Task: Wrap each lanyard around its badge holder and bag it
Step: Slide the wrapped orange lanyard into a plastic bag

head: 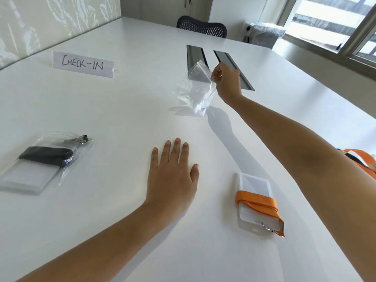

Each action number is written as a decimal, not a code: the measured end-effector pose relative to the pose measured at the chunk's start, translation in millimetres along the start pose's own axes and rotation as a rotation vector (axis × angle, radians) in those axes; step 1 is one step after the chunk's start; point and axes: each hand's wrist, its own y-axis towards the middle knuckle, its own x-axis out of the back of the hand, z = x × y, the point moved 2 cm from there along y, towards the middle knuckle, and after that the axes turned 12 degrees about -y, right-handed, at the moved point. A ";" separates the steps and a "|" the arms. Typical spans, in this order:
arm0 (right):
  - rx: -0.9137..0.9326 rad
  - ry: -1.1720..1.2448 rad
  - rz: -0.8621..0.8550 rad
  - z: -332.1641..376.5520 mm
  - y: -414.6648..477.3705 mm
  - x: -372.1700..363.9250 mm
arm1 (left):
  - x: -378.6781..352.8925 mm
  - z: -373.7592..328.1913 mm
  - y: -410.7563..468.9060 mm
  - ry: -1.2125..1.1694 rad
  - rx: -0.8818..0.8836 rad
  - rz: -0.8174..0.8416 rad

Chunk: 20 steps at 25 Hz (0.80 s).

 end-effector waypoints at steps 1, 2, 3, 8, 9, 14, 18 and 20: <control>-0.017 0.015 0.012 -0.5 1.0 3.0 | 0.2 -0.4 -0.5 0.003 0.003 0.003; -0.032 0.020 0.025 -0.4 2.6 5.1 | 0.9 -1.3 -0.8 0.008 0.003 0.001; -0.052 0.023 0.044 -0.1 4.4 4.8 | 1.4 -1.6 -0.6 0.011 0.002 -0.004; -0.186 0.002 0.170 4.7 11.9 -16.4 | 1.4 -0.8 1.1 -0.003 0.002 -0.020; -0.181 -0.039 0.169 5.5 13.7 -19.3 | 1.7 -1.2 1.3 -0.010 -0.001 -0.023; -0.020 -0.252 0.225 9.2 28.7 -32.5 | 1.2 0.4 1.5 -0.016 -0.004 -0.034; 0.124 -0.386 0.215 12.5 37.7 -43.0 | 0.1 2.0 4.2 -0.029 -0.008 -0.035; 0.185 -0.449 0.205 14.3 38.7 -48.6 | -0.6 2.6 5.4 -0.032 -0.010 -0.039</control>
